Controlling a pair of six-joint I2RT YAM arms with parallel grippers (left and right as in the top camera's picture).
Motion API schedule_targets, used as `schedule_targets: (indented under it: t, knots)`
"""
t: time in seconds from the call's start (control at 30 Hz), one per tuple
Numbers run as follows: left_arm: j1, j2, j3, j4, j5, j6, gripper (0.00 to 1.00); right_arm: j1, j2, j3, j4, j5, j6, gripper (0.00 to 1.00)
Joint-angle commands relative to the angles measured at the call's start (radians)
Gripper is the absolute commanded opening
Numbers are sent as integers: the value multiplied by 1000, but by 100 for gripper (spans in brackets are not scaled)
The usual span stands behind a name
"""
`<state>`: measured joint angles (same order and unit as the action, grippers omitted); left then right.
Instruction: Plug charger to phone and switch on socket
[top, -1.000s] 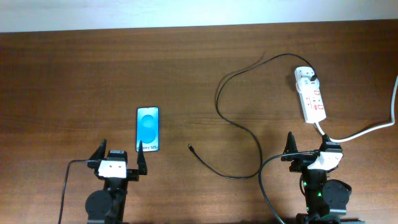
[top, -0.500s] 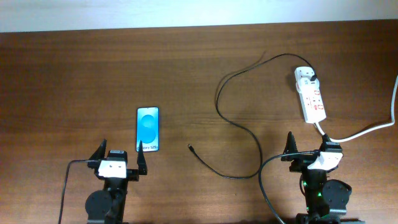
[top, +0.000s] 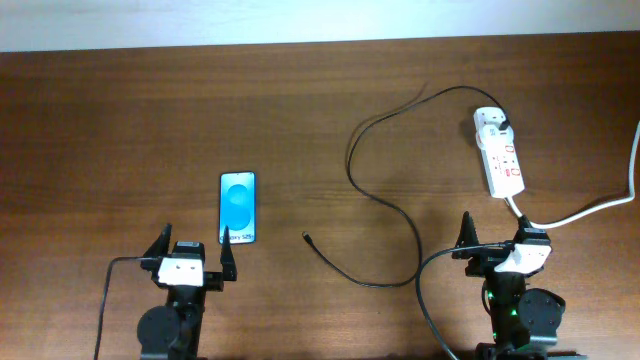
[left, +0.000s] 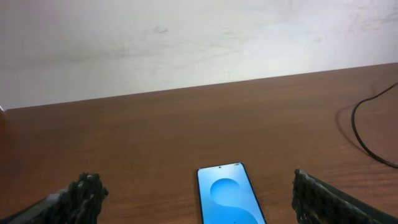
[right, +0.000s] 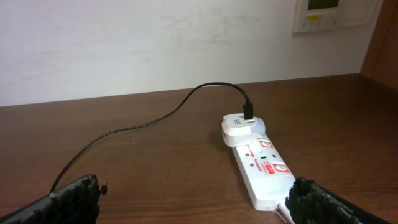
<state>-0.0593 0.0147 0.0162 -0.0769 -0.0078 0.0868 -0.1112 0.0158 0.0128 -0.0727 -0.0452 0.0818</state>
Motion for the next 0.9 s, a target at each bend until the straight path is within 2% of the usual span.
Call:
schedule_targets:
  t: [0.0, 0.1, 0.2, 0.3, 0.37, 0.47, 0.5, 0.53, 0.63, 0.87]
  knots:
    - [3, -10, 3, 24, 23, -7, 99, 6, -13, -7, 0, -6, 0, 98]
    - [3, -9, 56, -9, 23, -100, 99, 6, -13, -7, 0, -6, 0, 98]
    - [3, 43, 262, -205, 29, -101, 99, 6, -13, -7, 0, -6, 0, 98]
    - [3, 170, 419, -271, 30, -101, 99, 6, -13, -7, 0, -6, 0, 98]
    - [3, 302, 544, -334, 30, -101, 99, 6, -13, -7, 0, -6, 0, 98]
    - [3, 571, 801, -597, 31, -101, 99, 6, -13, -7, 0, -6, 0, 98]
    - [3, 743, 946, -747, 31, -101, 99, 6, -13, -7, 0, -6, 0, 98]
    - [3, 835, 1011, -804, 43, -101, 99, 6, -13, -7, 0, -6, 0, 98]
    - [3, 1025, 1050, -811, 216, -101, 99, 6, -13, -7, 0, -6, 0, 98]
    - [3, 1425, 1049, -760, 210, -103, 99, 6, -13, -7, 0, -6, 0, 98]
